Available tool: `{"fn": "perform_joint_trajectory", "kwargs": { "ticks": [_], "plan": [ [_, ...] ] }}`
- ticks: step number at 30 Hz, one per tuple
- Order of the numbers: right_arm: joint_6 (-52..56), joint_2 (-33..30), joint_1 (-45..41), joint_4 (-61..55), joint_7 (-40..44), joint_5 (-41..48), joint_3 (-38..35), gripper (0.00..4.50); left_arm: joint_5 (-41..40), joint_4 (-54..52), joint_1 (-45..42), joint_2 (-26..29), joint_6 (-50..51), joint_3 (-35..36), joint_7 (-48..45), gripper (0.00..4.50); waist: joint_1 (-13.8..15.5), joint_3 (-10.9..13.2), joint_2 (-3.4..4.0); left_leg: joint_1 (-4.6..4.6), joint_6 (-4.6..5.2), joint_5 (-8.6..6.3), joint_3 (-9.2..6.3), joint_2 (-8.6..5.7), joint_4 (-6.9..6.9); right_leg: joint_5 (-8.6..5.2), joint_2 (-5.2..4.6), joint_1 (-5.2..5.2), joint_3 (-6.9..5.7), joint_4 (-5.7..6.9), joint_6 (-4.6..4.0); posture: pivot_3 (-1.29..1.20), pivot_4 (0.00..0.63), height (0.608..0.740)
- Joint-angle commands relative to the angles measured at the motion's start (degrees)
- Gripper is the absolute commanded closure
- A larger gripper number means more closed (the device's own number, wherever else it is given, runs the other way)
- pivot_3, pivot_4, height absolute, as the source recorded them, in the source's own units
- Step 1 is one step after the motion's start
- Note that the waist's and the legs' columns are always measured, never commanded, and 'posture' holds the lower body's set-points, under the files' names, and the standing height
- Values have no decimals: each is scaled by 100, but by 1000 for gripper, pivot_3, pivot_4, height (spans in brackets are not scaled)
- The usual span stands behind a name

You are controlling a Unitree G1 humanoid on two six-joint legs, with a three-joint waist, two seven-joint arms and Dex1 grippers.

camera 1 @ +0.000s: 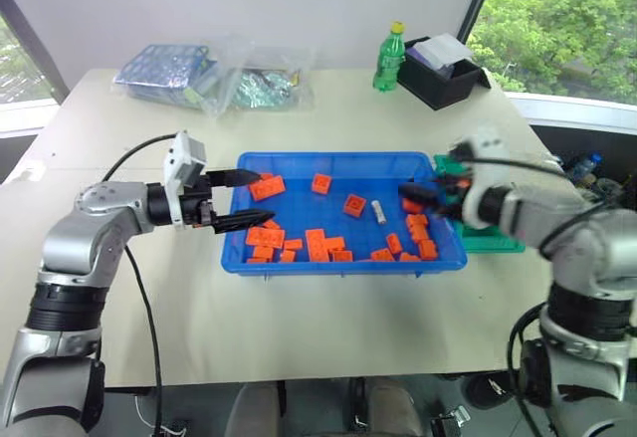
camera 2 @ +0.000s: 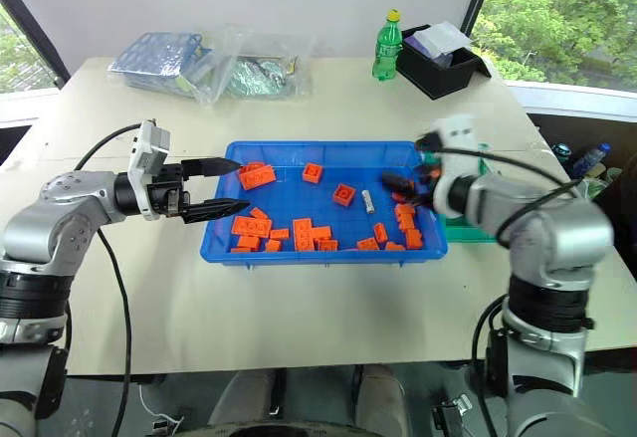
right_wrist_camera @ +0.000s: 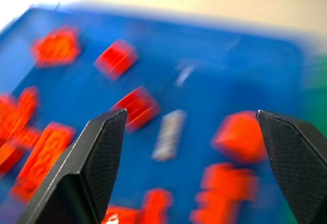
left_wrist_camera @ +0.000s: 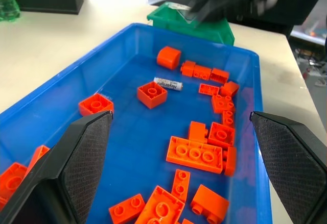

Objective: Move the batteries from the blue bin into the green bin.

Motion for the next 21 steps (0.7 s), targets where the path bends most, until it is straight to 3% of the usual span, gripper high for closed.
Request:
{"fn": "perform_joint_trajectory", "kwargs": {
  "ticks": [1, 21],
  "plan": [
    [-235, 184, 44, 203, -372, -315, 328, 335, -12, -135, -16, -53, -127, 124, 55, 0, 10, 2, 4, -4, 0, 0, -1, -2, 3, 0, -1, -1, 0, -3, 0, 0, 150, 723],
    [-1904, 655, -97, 2115, -244, -1019, 1457, 335, -44, -291, -42, -9, -83, 155, 71, 0, -25, -5, -8, -1, 1, 1, -2, -1, 9, 2, 2, 15, 1, 24, 2, 0, 150, 723]
  ]
}}
